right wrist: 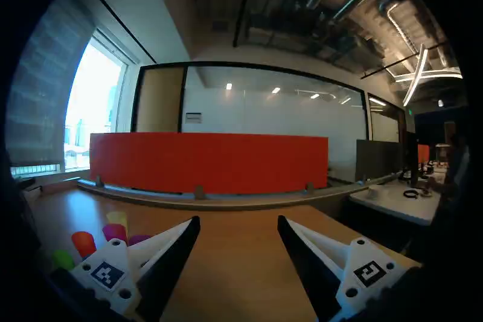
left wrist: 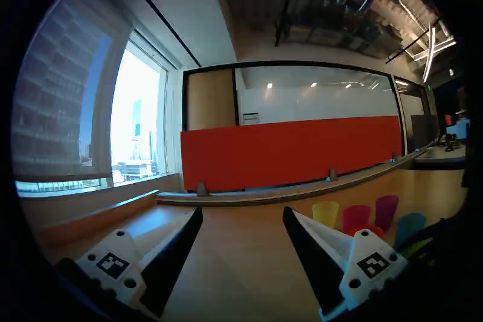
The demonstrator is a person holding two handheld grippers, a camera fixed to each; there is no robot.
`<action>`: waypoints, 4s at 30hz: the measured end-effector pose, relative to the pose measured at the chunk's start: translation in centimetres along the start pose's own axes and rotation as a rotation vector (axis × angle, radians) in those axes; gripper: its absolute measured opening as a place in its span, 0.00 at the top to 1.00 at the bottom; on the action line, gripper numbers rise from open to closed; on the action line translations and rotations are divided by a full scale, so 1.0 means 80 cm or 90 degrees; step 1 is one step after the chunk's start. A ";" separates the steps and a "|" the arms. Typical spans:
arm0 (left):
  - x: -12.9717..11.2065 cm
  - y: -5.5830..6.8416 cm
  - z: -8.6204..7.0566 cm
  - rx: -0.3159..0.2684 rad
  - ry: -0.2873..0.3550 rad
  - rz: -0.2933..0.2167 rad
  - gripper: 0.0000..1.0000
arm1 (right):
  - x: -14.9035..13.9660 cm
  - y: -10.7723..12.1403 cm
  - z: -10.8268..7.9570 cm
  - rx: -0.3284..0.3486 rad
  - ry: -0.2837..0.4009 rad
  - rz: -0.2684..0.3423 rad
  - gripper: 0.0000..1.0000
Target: Pour water
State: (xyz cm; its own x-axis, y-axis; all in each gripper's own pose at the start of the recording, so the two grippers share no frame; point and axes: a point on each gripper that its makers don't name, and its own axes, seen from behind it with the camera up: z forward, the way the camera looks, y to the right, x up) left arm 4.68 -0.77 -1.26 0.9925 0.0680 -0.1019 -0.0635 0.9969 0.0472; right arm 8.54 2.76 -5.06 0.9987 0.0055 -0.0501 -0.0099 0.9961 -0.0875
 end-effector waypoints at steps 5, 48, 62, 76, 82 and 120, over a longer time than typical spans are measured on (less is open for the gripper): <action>-0.020 0.001 0.000 -0.003 -0.017 -0.019 0.01 | 0.001 0.001 0.002 -0.010 -0.001 -0.009 0.01; -0.060 0.006 0.009 -0.015 -0.066 -0.042 0.01 | 0.006 -0.003 0.001 0.001 0.001 -0.003 0.01; -0.059 0.007 0.009 -0.018 -0.067 -0.041 0.01 | 0.015 -0.013 0.001 0.023 0.025 0.014 0.01; -0.059 0.007 0.010 -0.018 -0.066 -0.042 0.01 | -0.011 -0.014 0.007 0.054 0.028 0.015 0.01; -0.060 0.007 0.010 -0.018 -0.066 -0.042 0.01 | -0.034 -0.021 0.022 0.065 0.020 0.028 0.01; -0.060 0.007 0.009 -0.018 -0.066 -0.042 0.01 | -0.113 -0.039 0.050 0.063 -0.008 0.028 0.01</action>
State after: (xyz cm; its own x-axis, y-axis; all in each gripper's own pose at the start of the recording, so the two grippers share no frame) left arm -0.06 -0.55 0.01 1.0000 -0.0001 0.0002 0.0001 0.9999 0.0154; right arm -0.23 -0.08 -0.38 0.9979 0.0503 -0.0400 -0.0498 0.9987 0.0137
